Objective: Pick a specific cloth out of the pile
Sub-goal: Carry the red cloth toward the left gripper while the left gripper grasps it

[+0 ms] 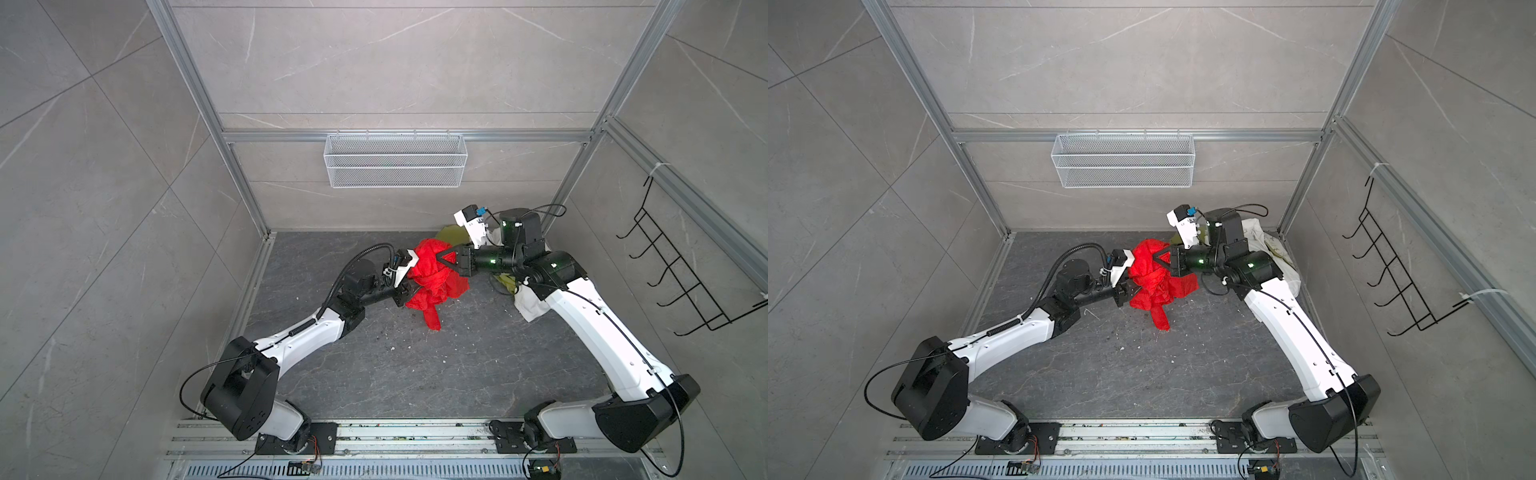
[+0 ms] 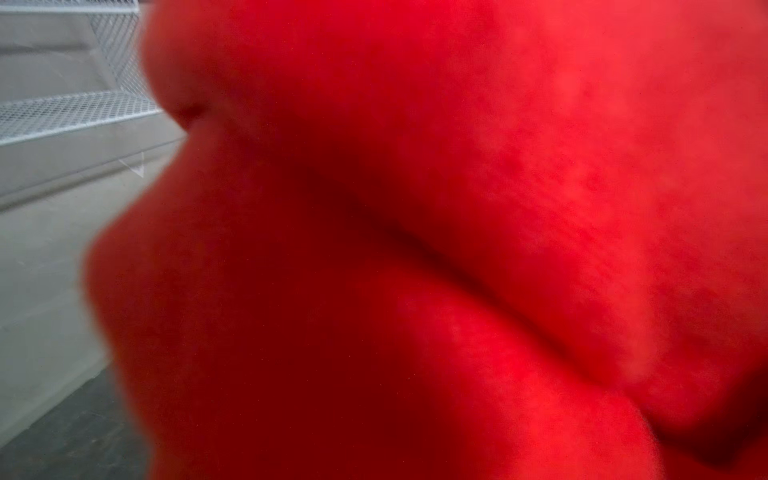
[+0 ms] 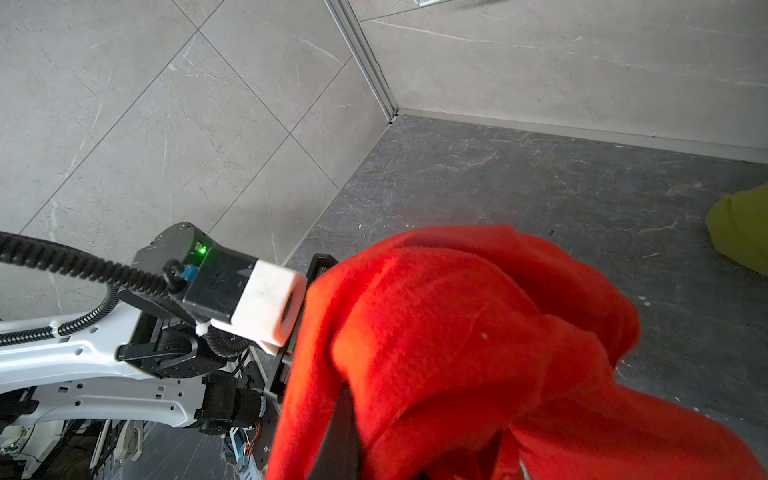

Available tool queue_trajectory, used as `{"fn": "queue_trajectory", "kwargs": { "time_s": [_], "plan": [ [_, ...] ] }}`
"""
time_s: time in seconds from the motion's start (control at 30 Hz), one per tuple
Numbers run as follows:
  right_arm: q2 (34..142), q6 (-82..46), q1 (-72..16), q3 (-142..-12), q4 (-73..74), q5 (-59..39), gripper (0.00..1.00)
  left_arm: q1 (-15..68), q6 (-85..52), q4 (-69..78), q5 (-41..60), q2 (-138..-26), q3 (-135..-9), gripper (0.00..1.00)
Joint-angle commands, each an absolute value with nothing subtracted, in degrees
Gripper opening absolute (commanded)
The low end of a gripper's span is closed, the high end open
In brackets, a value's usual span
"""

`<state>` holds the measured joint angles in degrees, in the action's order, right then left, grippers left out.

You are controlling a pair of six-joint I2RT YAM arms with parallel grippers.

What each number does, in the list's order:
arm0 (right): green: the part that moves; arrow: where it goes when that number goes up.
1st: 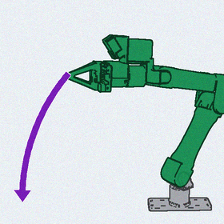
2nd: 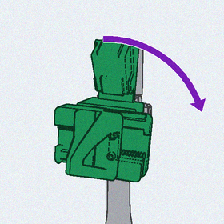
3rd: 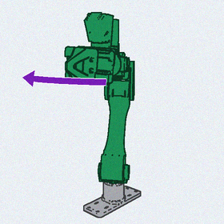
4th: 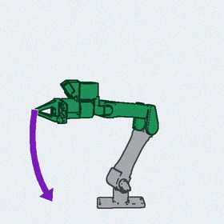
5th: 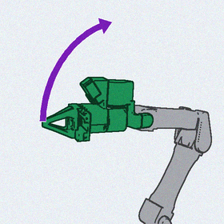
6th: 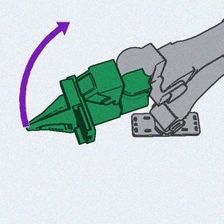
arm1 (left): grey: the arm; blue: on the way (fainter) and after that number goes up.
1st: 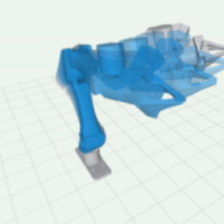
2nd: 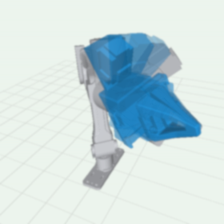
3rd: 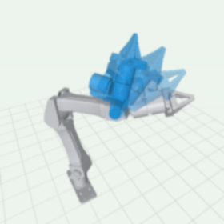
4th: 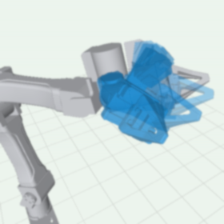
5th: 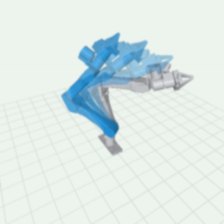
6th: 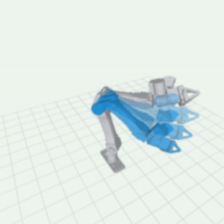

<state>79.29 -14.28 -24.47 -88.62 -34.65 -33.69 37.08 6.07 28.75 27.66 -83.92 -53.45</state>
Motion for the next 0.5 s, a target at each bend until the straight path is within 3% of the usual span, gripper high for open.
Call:
{"fn": "queue_trajectory", "kwargs": {
  "time_s": [0.0, 0.23, 0.47],
  "plan": [
    [79.3, -13.3, -25.0, -90.3, -33.1, -34.0, 0.00, 36.9, 6.6, 31.4, 29.2, -81.4, -53.9, 0.25],
    [79.1, -13.1, -25.1, -90.1, -33.6, -33.7, 0.00, 36.9, 6.7, 29.8, 29.5, -80.4, -54.3, 0.01],
    [78.8, -12.2, -25.4, -91.0, -35.7, -33.5, 0.00, 36.9, 7.0, 27.0, 29.6, -77.9, -53.9, 0.00]
  ]
}}
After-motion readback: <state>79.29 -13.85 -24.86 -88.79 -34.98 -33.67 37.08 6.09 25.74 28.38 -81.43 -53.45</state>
